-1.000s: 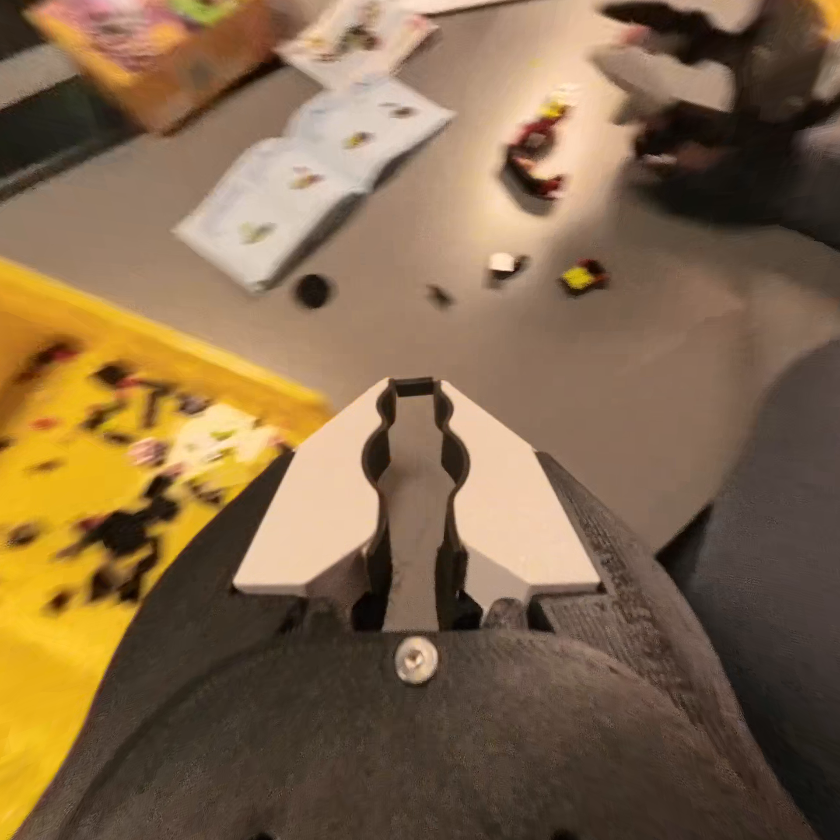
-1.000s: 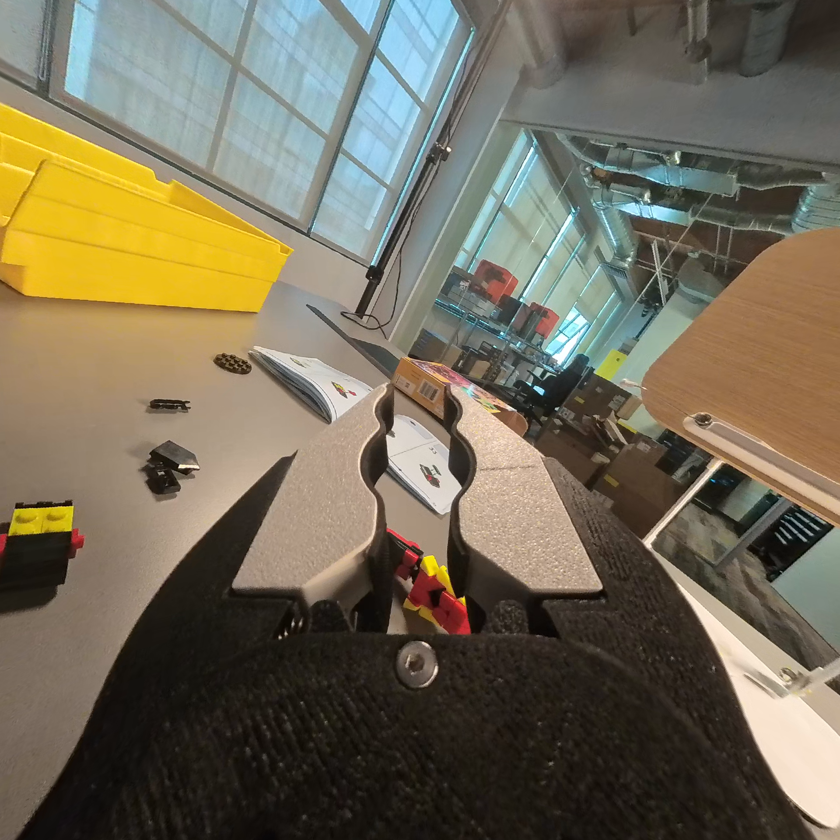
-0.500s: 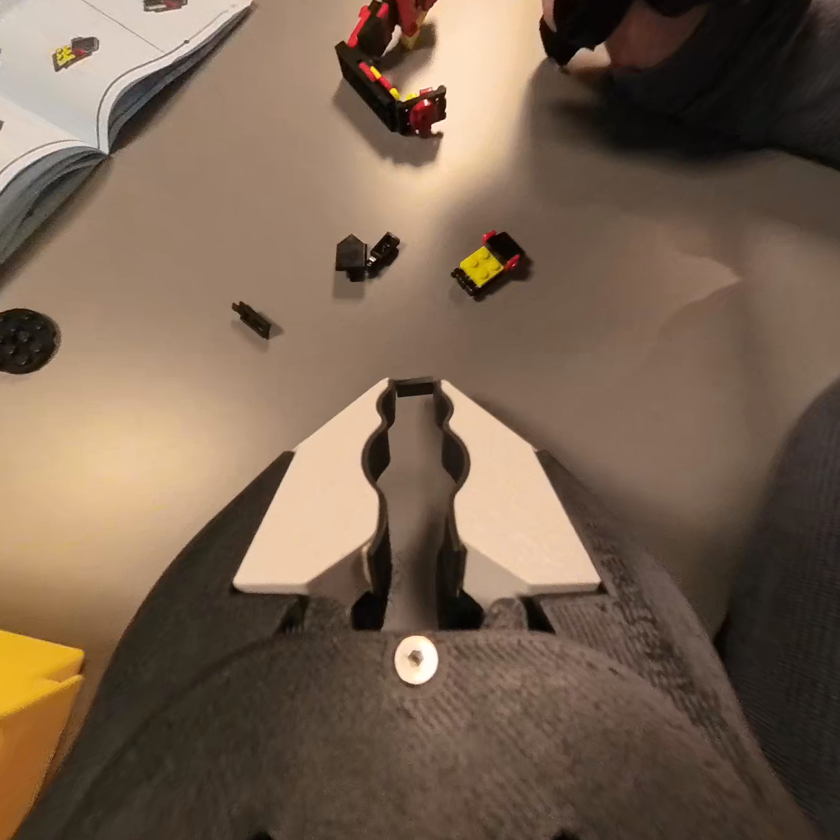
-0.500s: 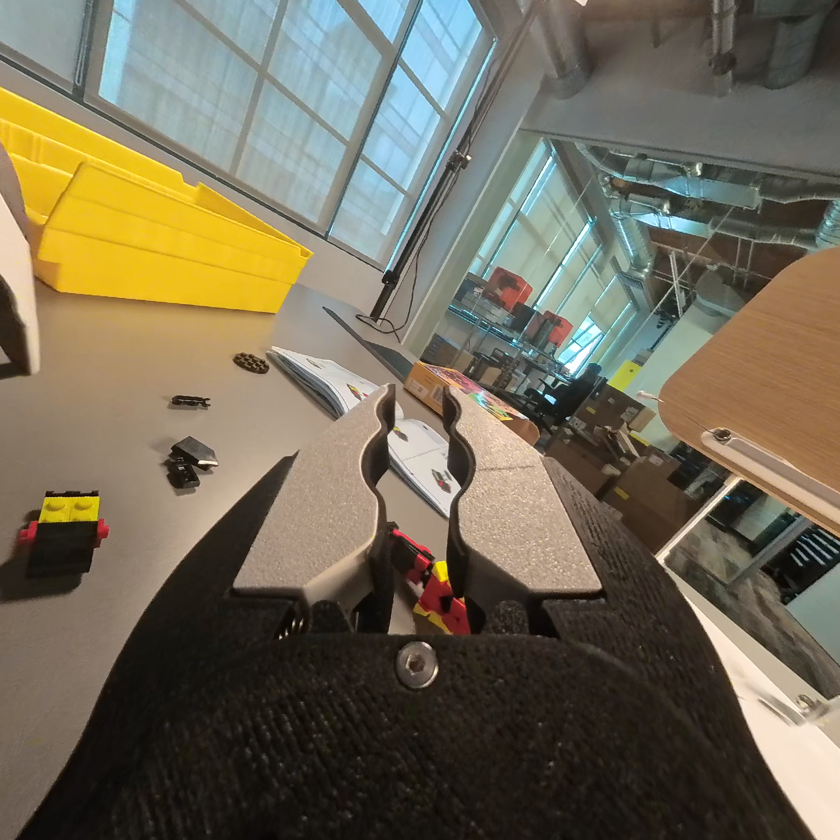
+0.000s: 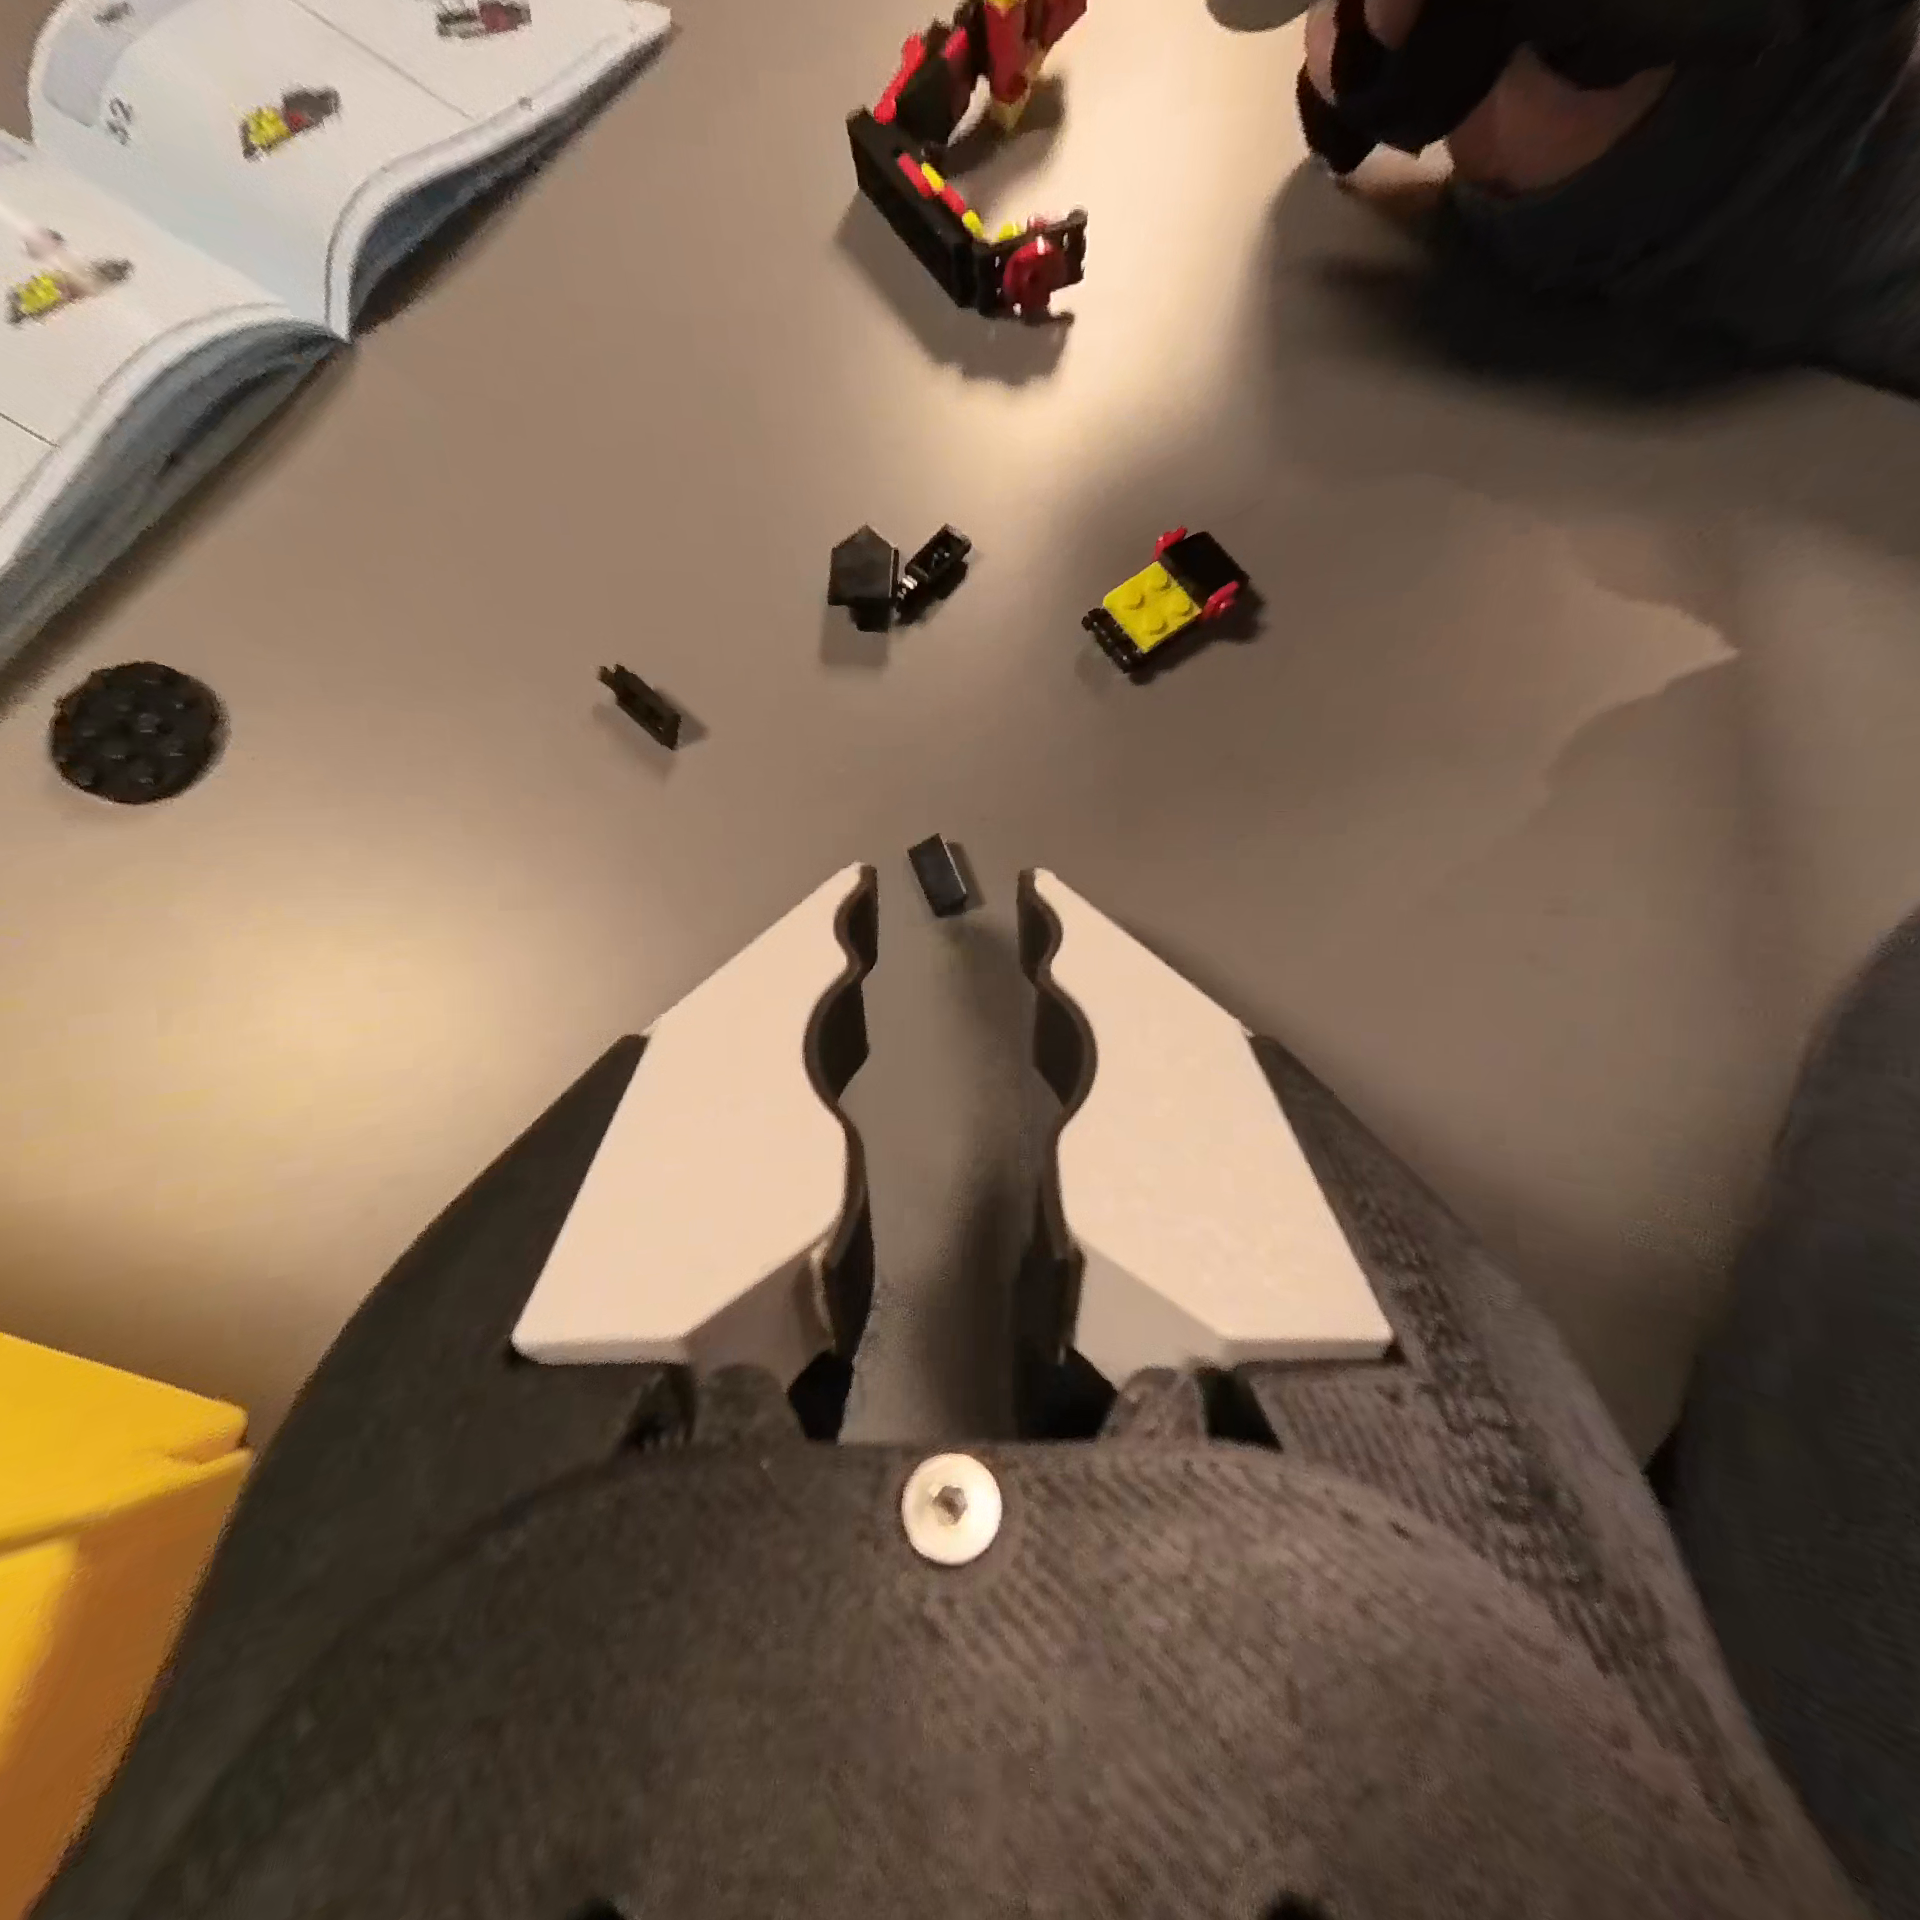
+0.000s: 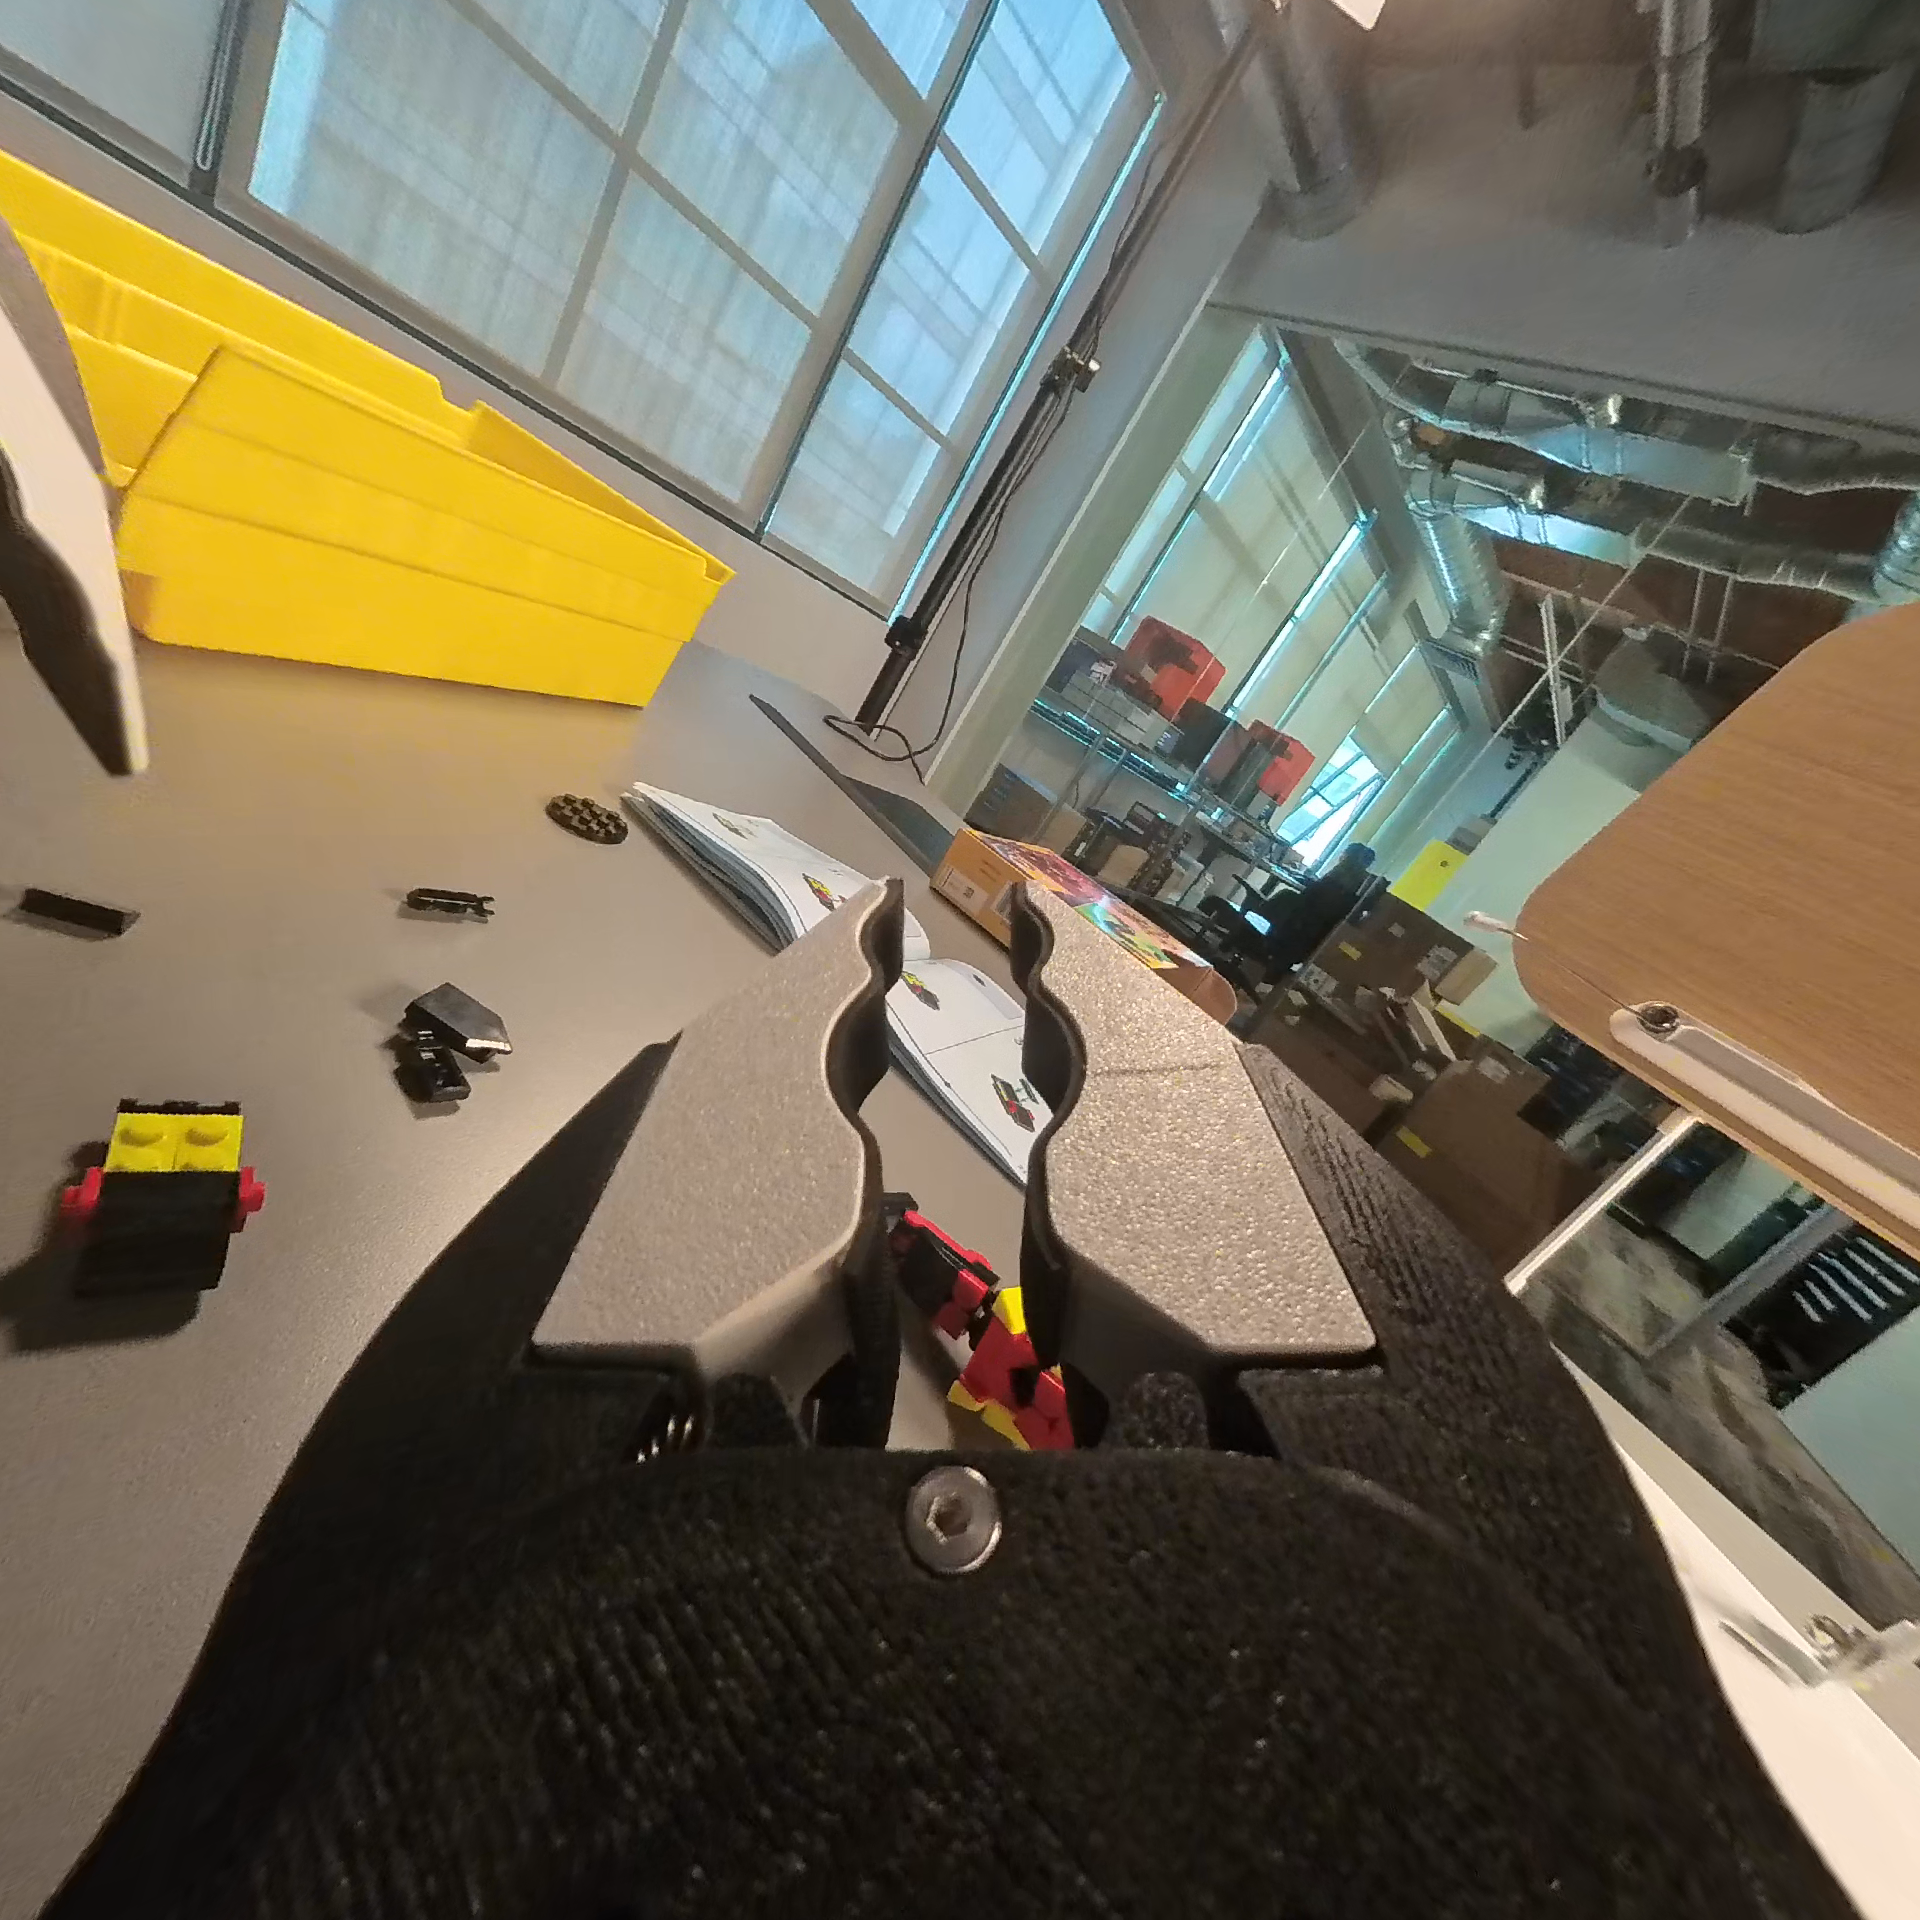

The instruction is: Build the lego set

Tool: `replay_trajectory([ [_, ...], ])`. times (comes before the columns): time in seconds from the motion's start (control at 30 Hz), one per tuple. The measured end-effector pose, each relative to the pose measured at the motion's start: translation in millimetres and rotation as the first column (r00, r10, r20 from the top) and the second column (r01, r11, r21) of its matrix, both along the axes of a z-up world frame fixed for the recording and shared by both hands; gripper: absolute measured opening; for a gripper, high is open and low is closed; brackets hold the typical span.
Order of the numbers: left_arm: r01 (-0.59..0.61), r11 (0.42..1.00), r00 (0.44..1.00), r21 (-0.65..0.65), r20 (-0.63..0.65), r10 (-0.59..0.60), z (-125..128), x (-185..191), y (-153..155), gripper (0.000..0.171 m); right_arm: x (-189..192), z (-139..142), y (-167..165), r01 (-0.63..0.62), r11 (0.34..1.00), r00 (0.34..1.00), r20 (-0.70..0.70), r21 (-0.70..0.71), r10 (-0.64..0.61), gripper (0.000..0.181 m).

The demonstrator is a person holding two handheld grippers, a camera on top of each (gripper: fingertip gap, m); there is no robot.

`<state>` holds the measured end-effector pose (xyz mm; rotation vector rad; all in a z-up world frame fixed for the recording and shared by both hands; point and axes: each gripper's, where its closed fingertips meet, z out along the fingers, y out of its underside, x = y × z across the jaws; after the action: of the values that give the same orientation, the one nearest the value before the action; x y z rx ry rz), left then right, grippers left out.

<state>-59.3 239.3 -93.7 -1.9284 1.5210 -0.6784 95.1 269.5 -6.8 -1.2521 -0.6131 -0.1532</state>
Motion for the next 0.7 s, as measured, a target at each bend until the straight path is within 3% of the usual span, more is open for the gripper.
replay_trajectory([
  [0.17,-0.056,0.997,0.991,0.044,0.12,0.05,29,-28,9,0.028,1,1,-1,0.001,1.0,1.0,-0.008,0.002,-0.001,0.018],
  [0.3,-0.214,0.968,0.962,0.134,0.202,0.185,52,-84,27,0.028,4,2,-1,0.009,1.0,1.0,-0.015,0.006,-0.009,0.018],
  [0.5,-0.497,0.84,0.854,0.218,0.297,0.428,82,-181,65,0.029,11,3,2,0.047,0.999,0.999,-0.023,0.006,-0.047,0.018],
  [0.63,-0.628,0.737,0.768,0.25,0.352,0.534,101,-239,91,0.033,22,4,4,0.103,0.995,0.994,-0.038,0.005,-0.102,0.018],
  [0.7,-0.643,0.727,0.75,0.241,0.394,0.532,114,-254,103,0.033,30,5,6,0.138,0.99,0.989,-0.058,0.001,-0.138,0.018],
])
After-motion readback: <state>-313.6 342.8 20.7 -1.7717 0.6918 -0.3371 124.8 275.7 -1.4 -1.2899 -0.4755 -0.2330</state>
